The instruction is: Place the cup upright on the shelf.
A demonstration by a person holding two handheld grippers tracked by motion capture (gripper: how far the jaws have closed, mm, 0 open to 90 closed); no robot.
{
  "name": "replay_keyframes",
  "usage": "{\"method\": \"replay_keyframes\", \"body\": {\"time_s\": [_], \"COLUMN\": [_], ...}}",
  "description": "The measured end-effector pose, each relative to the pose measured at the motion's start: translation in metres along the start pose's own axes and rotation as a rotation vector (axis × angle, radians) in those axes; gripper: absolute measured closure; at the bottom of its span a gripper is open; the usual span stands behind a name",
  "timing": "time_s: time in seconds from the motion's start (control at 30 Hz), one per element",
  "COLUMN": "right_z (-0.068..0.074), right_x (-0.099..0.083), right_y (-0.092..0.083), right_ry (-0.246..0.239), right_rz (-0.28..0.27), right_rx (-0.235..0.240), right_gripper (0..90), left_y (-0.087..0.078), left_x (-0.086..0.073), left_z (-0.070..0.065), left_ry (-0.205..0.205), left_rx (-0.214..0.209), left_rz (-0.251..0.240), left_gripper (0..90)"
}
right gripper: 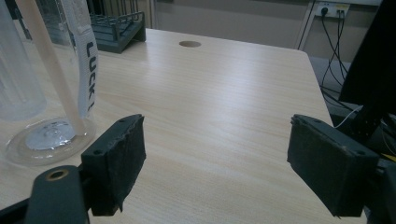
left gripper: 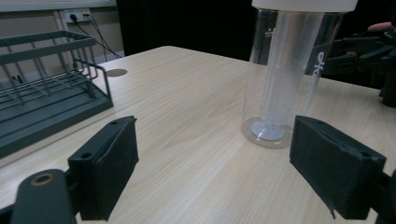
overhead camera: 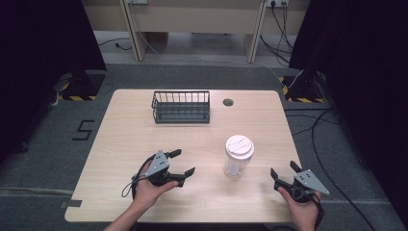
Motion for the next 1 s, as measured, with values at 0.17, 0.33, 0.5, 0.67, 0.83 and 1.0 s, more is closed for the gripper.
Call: {"method": "replay_keyframes", "body": {"time_s": [0.17,0.33,0.5,0.67,0.83,1.0], "right_z": [0.000,0.001,0.000,0.001,0.001,0.002], "right_x": [0.000,0.000,0.000,0.000,0.000,0.000], "right_y": [0.000,0.000,0.000,0.000,0.000,0.000], "right_ry": [0.002,0.000,0.002,0.000,0.001,-0.007], "right_rz": [0.000,0.002,0.000,0.001,0.002,0.003], "right_rx": [0.001,0.001,0.002,0.003,0.003,0.005], "right_gripper": [20.0,20.1,20.2,20.3,20.4,20.4], "left_y": [0.008,0.018,0.031,0.044,0.057,0.069], "left_x": [0.004,0.008,0.011,0.014,0.019,0.019], "left_z": [-0.006,-0.016,-0.027,-0.035,-0.045,-0.050], "left_ry": [-0.005,0.011,0.025,0.037,0.046,0.052], "left_rx": [-0.016,-0.046,-0.074,-0.098,-0.126,-0.132], "left_rz": [-0.008,-0.005,0.000,0.003,0.002,0.011], "left_gripper": [14.7,14.8,14.8,14.8,14.8,14.7]}}
Point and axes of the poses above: each handheld gripper's, and its own axes: y roughly forward along the jaws, x roughly out of its top, z roughly to its left, the point moved 10 cm from there along y, roughly forward along the jaws, and after that the axes turned 7 degrees about z, right-handed, at the moved point
